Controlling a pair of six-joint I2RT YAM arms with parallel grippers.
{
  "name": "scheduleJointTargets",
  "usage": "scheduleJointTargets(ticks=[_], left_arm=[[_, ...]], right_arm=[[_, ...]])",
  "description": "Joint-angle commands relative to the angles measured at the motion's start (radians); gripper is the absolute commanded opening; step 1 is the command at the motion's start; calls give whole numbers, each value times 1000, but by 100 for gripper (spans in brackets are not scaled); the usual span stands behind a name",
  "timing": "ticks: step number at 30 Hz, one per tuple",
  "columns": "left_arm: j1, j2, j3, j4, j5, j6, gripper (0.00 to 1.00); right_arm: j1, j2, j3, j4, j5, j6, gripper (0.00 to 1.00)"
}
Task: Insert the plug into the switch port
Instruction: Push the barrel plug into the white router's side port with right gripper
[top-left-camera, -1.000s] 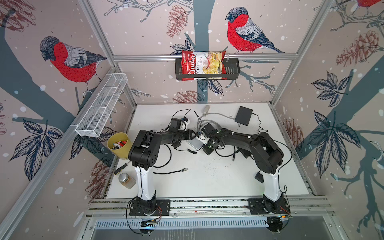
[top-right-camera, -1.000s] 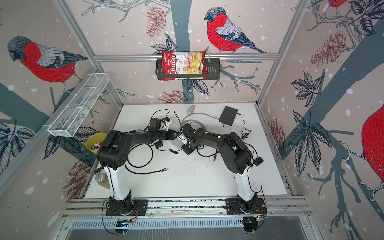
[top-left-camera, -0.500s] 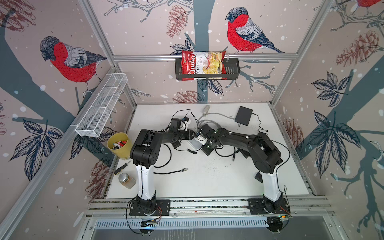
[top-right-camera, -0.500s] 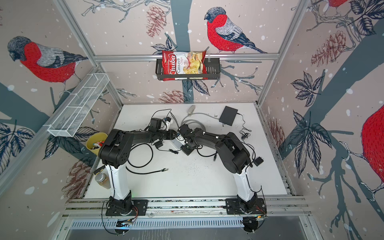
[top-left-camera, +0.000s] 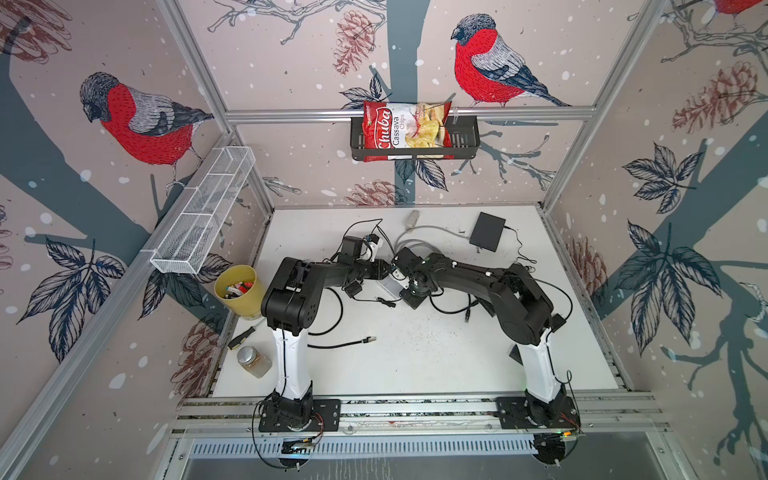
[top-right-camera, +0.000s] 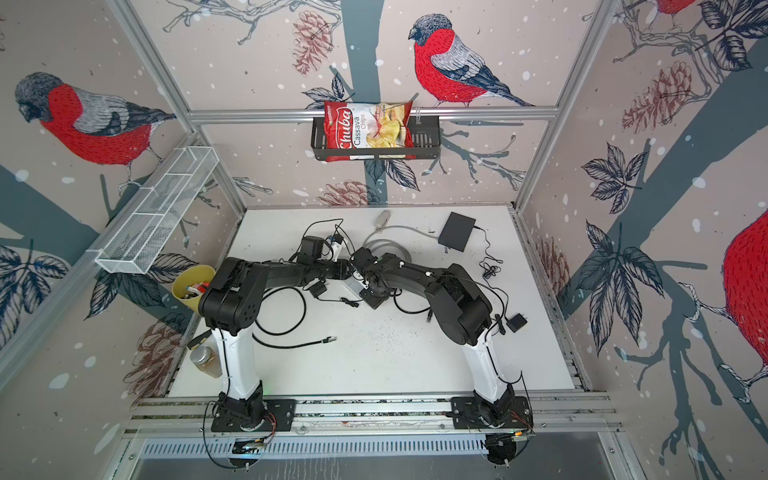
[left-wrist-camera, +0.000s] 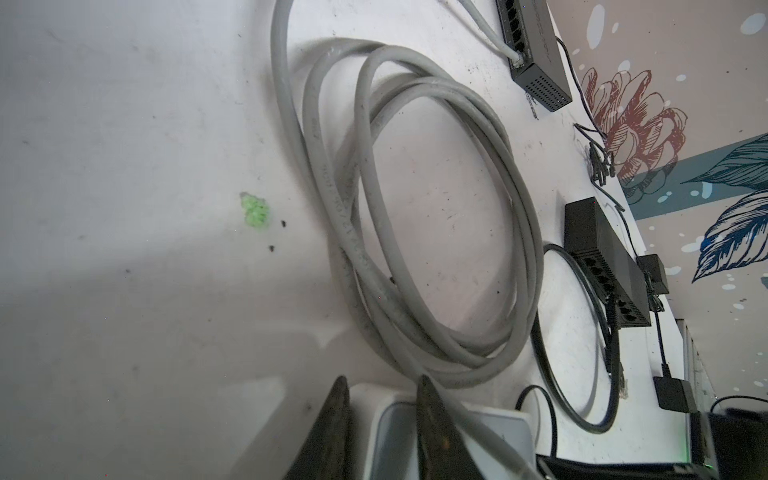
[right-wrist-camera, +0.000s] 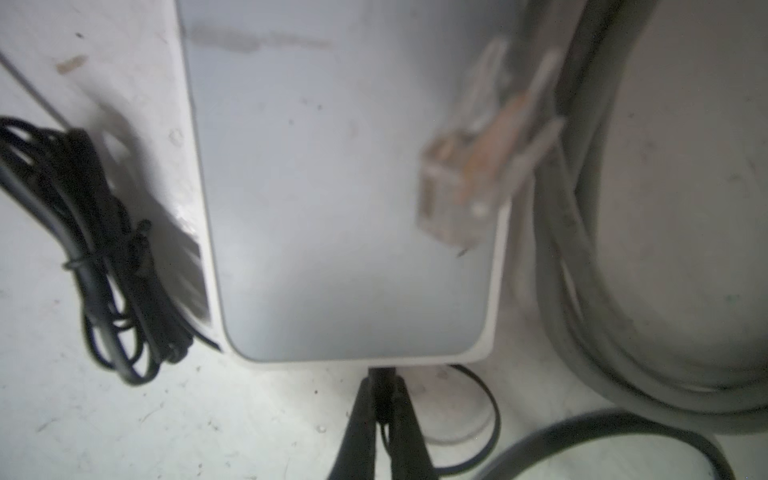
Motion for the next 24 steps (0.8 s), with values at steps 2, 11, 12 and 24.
scheduleJointTargets(ticks=[2, 11, 12, 24], left_arm=[[-13, 0, 0, -35, 145, 17, 27], [-31, -6, -9, -44, 170, 31, 26], [-30, -7, -12, -40, 172, 30, 26], [37, -29, -35, -30, 39, -40, 30]], right_arm=[[3, -6, 12, 128, 88, 10, 4], [3, -4, 56, 188, 46, 36, 5], [2, -4, 55, 197, 43, 39, 5], [-26, -86, -53, 206, -35, 46, 18]])
